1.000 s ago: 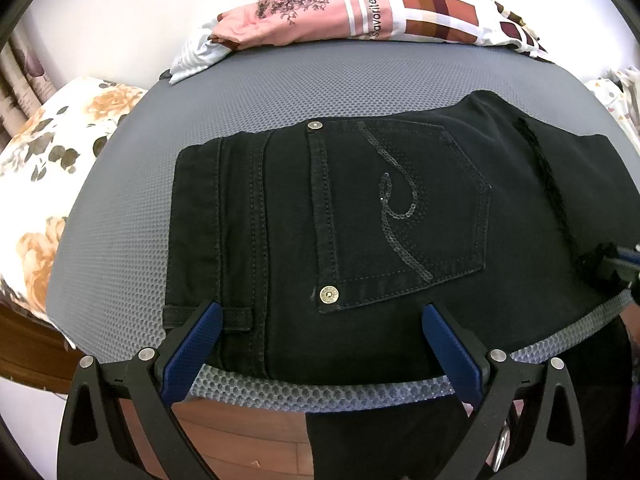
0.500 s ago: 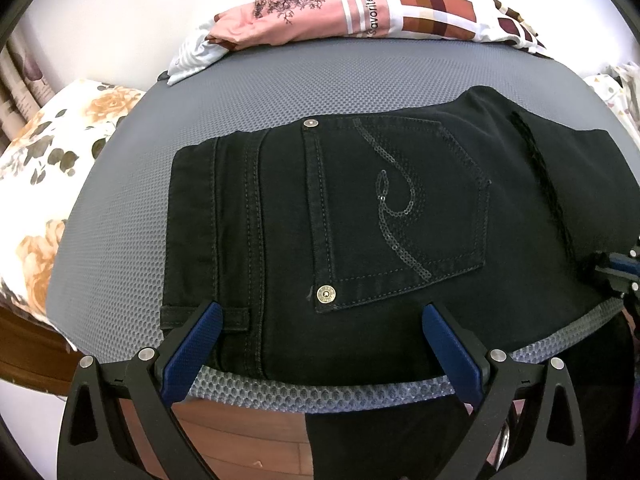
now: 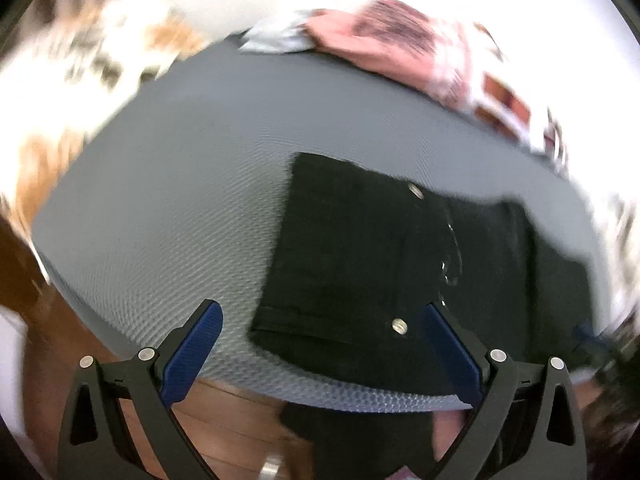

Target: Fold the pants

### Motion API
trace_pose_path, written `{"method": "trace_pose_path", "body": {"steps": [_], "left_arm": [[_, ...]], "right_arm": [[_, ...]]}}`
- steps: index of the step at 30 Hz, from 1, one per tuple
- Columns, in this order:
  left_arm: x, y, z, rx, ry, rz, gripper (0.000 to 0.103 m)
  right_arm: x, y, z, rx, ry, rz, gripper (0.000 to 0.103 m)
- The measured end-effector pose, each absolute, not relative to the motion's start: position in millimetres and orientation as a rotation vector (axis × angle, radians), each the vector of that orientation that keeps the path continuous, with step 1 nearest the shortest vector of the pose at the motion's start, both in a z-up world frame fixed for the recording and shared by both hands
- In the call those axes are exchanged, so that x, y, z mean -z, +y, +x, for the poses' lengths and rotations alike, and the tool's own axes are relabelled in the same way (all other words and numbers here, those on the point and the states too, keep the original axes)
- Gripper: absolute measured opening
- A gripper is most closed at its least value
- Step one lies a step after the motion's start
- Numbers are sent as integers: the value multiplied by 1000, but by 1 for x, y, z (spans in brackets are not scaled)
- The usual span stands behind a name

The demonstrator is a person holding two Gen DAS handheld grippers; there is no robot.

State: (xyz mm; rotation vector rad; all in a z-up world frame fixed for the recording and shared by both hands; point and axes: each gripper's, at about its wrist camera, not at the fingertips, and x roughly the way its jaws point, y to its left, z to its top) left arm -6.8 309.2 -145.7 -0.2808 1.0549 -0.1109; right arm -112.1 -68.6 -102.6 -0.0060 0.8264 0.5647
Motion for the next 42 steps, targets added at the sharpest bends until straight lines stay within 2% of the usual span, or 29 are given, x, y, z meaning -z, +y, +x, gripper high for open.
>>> {"method": "trace_pose_path", "body": {"steps": [3, 7, 12, 23, 27, 30, 37, 40, 41, 42], "left_arm": [[157, 355, -3, 136, 1078, -454, 100], [181, 379, -6, 187, 1125, -612, 98], [204, 373, -5, 286, 1164, -738, 98], [205, 345, 22, 523, 1199, -647, 98], [213, 363, 24, 651, 1182, -769, 98], [214, 370, 22, 691, 1151, -819, 98], [207, 345, 36, 691, 1163, -692, 98], [211, 346, 40, 690, 1158, -750, 98], [212, 349, 39, 682, 1145, -763, 98], [212, 349, 37, 655, 1135, -752, 91]], "right_arm": [[101, -76, -109, -555, 824, 59, 48], [115, -81, -105, -539, 877, 119, 48], [124, -76, -107, -544, 917, 123, 48], [129, -76, -105, -529, 959, 147, 57], [130, -78, -106, -523, 964, 165, 62], [131, -79, -105, -519, 973, 183, 63], [135, -77, -100, -517, 1001, 212, 64], [134, -73, -100, -516, 1008, 199, 65], [133, -73, -101, -518, 1001, 195, 66], [133, -73, -101, -518, 998, 192, 67]]}}
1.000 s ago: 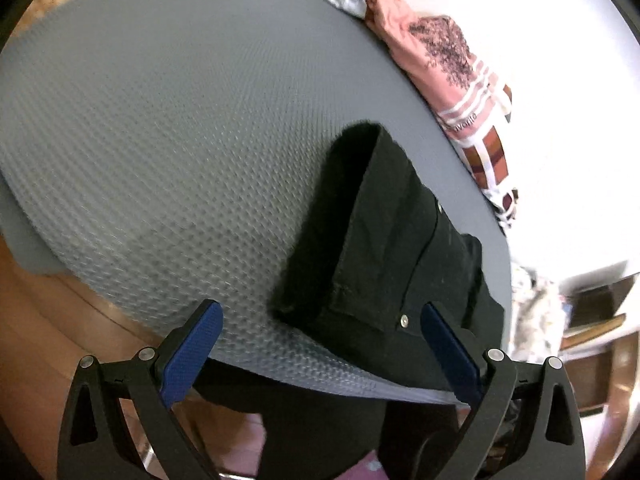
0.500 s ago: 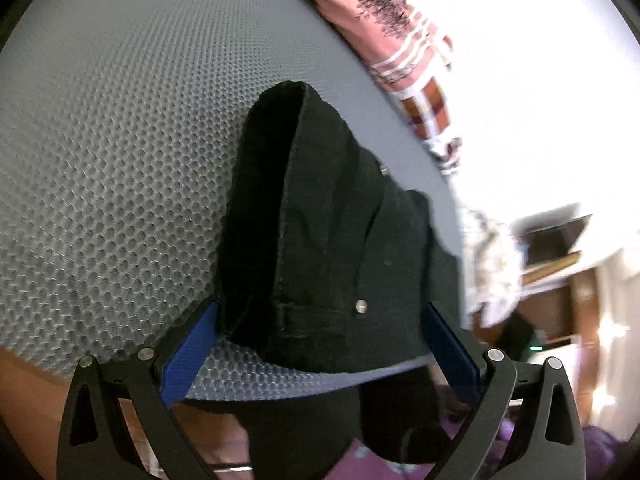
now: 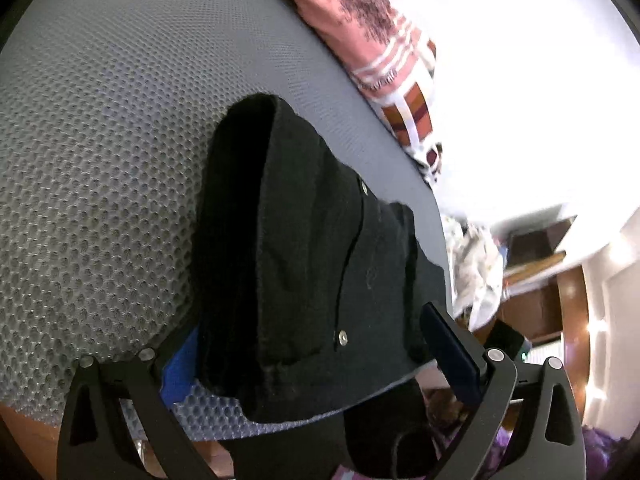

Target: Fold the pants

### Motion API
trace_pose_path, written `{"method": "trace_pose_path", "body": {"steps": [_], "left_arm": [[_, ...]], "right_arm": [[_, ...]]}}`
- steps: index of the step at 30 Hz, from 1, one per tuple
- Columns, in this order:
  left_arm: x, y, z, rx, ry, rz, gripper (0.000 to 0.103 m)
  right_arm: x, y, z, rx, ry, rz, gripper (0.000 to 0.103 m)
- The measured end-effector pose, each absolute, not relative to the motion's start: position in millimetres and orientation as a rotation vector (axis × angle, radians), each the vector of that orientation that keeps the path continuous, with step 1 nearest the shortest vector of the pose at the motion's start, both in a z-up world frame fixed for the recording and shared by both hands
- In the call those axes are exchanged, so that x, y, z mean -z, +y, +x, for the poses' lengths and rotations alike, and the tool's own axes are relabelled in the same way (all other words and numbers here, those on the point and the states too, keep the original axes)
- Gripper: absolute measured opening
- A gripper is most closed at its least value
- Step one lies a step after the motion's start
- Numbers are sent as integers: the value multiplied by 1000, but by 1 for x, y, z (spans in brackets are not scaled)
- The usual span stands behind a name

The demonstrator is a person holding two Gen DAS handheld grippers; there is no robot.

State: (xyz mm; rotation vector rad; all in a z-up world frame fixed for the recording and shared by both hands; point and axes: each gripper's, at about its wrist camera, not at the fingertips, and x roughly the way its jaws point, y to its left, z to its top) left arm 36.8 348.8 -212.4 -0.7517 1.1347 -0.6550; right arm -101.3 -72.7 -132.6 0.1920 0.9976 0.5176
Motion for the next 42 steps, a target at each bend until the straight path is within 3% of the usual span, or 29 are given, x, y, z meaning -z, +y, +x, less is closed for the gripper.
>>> {"method": "trace_pose_path", "body": {"steps": [1, 2, 4, 5, 11, 22, 25, 26, 27, 32, 37, 39, 42], "left_arm": [[211, 348, 34, 623, 1124, -721, 84], [209, 344, 31, 564, 1116, -661, 65], [211, 344, 29, 478, 1116, -632, 42], [214, 349, 29, 454, 1118, -662, 36], [208, 350, 24, 390, 1100, -727, 26], [119, 265, 28, 611, 1004, -808, 25], [89, 210, 26, 741, 982, -793, 20], [81, 183, 28, 819, 978, -791, 3], [77, 164, 30, 867, 984, -779, 1], [61, 50, 45, 1058, 1001, -653, 1], [31, 51, 41, 987, 905, -483, 5], [32, 68, 44, 907, 918, -416, 27], [54, 100, 32, 789, 952, -348, 46]], "right_arm": [[132, -73, -101, -516, 995, 192, 68], [132, -73, -101, -516, 995, 195, 68], [134, -74, -99, -516, 996, 205, 68], [135, -74, -99, -517, 996, 206, 68], [136, -69, -97, -528, 1001, 188, 68], [126, -96, -86, -553, 953, 343, 68], [119, -112, -84, -572, 926, 408, 68], [117, -120, -83, -583, 917, 441, 68], [114, -131, -82, -596, 904, 492, 68], [112, -183, -86, -619, 844, 719, 78], [110, -212, -94, -586, 822, 726, 80], [109, -207, -92, -587, 826, 671, 80], [114, -204, -82, -581, 839, 630, 80]]}}
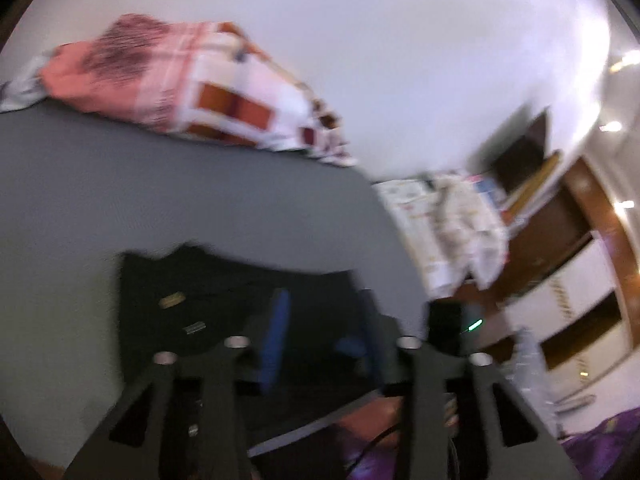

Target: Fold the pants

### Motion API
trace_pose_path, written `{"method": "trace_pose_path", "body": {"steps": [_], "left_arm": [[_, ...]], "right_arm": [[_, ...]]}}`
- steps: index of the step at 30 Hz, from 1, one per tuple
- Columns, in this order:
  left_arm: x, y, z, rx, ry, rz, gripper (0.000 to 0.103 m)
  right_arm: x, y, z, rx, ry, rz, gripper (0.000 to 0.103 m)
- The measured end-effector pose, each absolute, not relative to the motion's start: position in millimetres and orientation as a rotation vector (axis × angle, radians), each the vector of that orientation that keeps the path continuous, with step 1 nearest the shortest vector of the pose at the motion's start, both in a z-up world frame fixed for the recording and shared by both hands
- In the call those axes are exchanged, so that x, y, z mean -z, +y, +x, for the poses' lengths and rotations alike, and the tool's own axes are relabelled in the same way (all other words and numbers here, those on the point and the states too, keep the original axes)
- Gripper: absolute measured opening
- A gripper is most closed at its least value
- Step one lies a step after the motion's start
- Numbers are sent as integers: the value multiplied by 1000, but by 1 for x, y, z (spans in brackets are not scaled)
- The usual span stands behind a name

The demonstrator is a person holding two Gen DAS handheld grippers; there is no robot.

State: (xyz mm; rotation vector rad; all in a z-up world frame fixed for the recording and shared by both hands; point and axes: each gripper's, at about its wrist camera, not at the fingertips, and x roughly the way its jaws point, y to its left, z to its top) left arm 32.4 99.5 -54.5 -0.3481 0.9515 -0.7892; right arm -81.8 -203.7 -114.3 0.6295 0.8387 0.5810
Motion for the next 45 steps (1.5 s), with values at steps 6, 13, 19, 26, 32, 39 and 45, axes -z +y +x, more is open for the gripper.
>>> {"method": "trace_pose_path", "body": {"steps": [6, 13, 19, 26, 32, 39, 45], "left_arm": [[135, 137, 12, 639, 1080, -248, 46], [160, 161, 3, 684, 1002, -403, 49], [169, 179, 4, 726, 996, -536, 51], [174, 190, 9, 724, 1016, -618, 52], [160, 185, 13, 672, 1028, -554, 52], [111, 176, 15, 623, 924, -496, 62], [108, 123, 20, 691, 942, -413, 73]], "right_arm": [[128, -175, -60, -619, 908, 470, 80], [136, -161, -11, -592, 925, 416, 80], [157, -133, 3, -790, 1118, 545, 83], [162, -113, 3, -816, 1229, 518, 76], [176, -117, 3, -739, 1271, 615, 23], [125, -149, -19, -852, 1105, 926, 15], [110, -225, -51, -734, 998, 1001, 13]]}}
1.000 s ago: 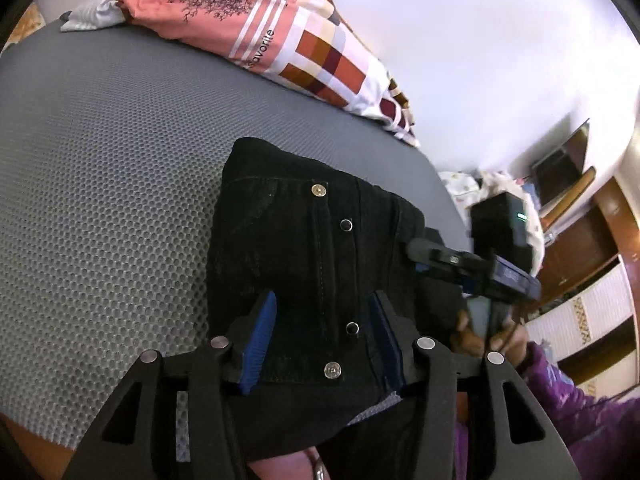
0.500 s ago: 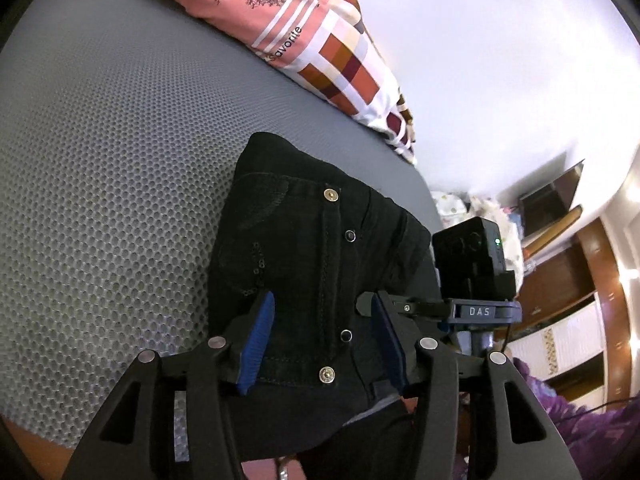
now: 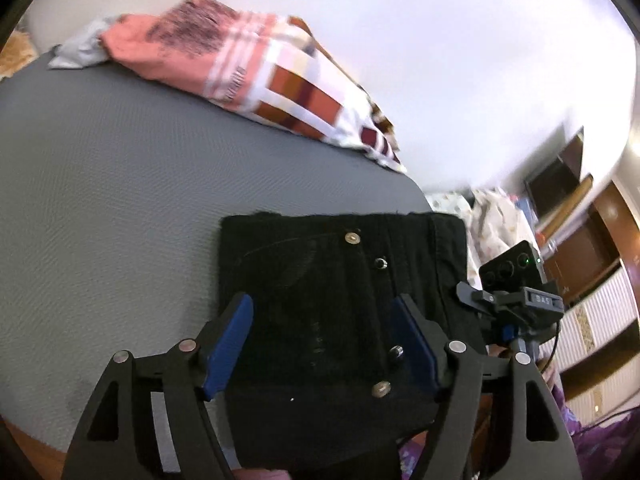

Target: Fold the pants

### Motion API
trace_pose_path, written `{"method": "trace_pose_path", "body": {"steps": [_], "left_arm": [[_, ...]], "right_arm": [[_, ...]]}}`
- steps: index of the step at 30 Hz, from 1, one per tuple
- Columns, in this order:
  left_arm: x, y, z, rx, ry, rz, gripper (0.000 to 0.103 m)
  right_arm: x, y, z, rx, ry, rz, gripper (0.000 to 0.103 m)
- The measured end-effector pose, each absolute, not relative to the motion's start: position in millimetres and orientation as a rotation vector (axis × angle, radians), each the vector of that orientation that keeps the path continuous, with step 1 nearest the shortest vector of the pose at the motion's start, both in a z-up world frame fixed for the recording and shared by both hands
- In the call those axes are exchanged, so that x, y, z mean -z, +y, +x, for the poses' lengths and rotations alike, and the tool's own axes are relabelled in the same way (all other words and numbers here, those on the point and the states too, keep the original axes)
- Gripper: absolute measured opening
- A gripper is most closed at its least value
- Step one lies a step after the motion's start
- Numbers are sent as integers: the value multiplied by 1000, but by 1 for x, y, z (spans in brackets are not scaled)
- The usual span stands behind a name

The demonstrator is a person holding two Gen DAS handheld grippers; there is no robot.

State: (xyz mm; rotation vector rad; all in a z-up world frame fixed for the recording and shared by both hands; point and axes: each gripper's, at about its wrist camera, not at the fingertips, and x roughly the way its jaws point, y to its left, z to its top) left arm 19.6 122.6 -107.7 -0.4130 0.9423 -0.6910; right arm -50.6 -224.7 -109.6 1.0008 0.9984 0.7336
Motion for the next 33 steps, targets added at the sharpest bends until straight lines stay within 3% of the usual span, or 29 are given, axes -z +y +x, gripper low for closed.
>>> {"method": "trace_pose_path", "body": {"steps": [9, 20, 27, 33], "left_arm": [[145, 55, 18, 756, 1048, -297, 73], [161, 47, 13, 714, 1067, -221, 73], [170, 69, 19, 657, 1092, -279, 73], [172, 58, 17, 671, 1073, -240, 76]], "right_arm": [[153, -344, -93, -435, 961, 1125, 13], [189, -358, -105, -478, 949, 1292, 13], [167, -325, -95, -507, 950, 1200, 13], [180, -355, -116, -386, 966, 1180, 16]]}}
